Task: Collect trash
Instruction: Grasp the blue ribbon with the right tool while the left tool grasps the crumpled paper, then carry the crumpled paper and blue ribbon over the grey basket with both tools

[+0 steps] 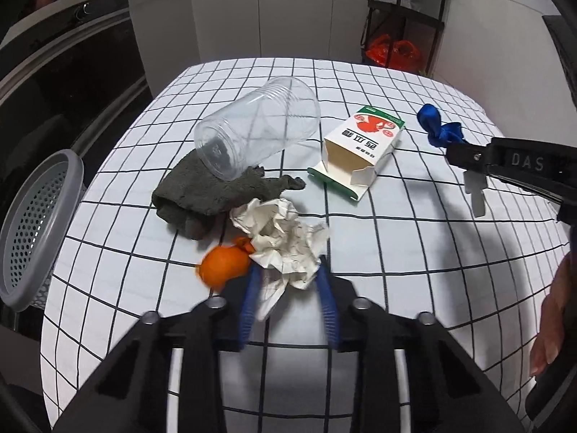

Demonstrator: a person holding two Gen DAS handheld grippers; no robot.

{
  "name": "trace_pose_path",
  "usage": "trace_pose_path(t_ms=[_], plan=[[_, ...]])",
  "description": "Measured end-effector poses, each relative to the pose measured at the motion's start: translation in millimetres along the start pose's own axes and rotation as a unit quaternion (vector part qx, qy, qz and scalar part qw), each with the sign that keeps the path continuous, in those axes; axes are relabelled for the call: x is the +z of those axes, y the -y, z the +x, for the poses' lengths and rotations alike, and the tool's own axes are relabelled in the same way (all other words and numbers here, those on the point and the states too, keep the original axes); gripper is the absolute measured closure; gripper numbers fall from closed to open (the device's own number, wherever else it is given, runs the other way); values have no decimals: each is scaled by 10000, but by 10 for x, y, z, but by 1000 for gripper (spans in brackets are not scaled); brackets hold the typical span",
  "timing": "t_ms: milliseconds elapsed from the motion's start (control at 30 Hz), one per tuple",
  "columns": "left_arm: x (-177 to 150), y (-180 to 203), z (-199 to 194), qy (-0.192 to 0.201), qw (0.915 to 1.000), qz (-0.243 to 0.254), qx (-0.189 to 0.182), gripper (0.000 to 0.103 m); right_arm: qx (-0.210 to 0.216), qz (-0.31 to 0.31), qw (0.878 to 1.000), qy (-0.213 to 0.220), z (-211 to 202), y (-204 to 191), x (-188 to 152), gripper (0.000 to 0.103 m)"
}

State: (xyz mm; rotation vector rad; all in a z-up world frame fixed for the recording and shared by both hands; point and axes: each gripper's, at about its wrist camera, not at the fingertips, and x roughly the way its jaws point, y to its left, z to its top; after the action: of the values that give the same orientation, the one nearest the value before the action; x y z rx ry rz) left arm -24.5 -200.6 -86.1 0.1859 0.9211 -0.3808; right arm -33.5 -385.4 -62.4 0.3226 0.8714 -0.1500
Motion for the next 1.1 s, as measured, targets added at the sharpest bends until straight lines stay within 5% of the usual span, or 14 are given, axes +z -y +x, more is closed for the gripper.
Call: trace_pose_path(t_ms=[400, 1100], plan=[[4, -76, -304, 215, 9996, 24, -165, 87, -6, 30, 10000, 7, -5, -32, -13, 95], [123, -307, -736, 729, 9973, 9, -96, 89, 95, -146, 9997, 181, -195, -163, -87, 95]])
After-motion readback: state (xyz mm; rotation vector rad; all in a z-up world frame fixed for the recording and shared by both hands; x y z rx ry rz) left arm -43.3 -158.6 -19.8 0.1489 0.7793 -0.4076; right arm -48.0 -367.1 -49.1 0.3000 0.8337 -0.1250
